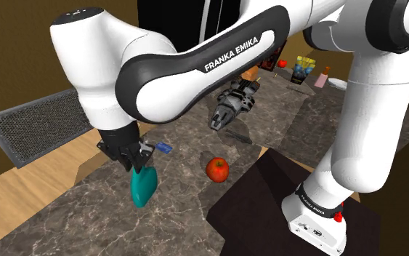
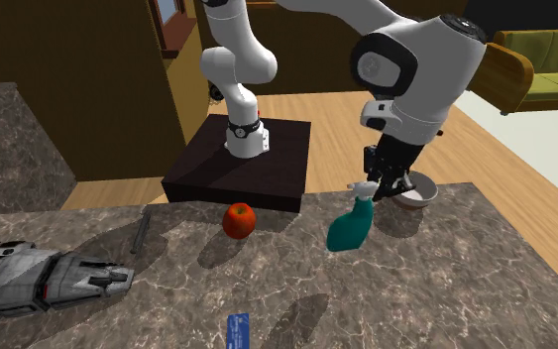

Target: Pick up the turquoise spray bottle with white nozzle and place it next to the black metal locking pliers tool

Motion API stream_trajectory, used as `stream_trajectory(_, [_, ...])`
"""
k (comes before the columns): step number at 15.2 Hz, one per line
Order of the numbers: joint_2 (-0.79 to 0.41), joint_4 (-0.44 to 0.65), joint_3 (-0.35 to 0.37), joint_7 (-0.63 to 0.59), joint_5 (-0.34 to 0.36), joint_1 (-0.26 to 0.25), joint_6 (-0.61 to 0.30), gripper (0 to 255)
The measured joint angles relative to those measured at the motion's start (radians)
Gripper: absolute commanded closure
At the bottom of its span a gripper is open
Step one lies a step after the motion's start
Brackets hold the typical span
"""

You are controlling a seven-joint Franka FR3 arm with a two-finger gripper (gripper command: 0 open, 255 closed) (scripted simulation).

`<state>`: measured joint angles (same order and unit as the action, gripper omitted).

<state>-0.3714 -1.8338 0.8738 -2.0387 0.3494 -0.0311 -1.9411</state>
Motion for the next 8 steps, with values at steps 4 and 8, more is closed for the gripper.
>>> stream_trajectory(4, [0.029, 0.026, 0.014, 0.020, -0.027, 0.012, 0.045, 255])
stream_trajectory(8, [0.047, 0.059, 0.022, 0.033, -0.044, 0.016, 0.088, 255])
